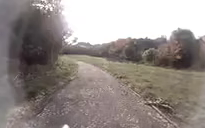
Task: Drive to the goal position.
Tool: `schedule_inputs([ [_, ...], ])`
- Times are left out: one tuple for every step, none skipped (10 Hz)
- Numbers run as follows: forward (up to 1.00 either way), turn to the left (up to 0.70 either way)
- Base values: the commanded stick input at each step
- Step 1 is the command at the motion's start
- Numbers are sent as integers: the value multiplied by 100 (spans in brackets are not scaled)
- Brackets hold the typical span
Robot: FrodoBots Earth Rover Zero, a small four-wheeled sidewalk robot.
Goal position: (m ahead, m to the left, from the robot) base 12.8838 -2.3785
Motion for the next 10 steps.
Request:
schedule_inputs([
  [85, 0],
  [85, 0],
  [85, 0],
  [85, 0],
  [85, 0],
  [85, 0],
  [85, 0],
  [85, 0],
  [85, 0],
  [85, 0],
])
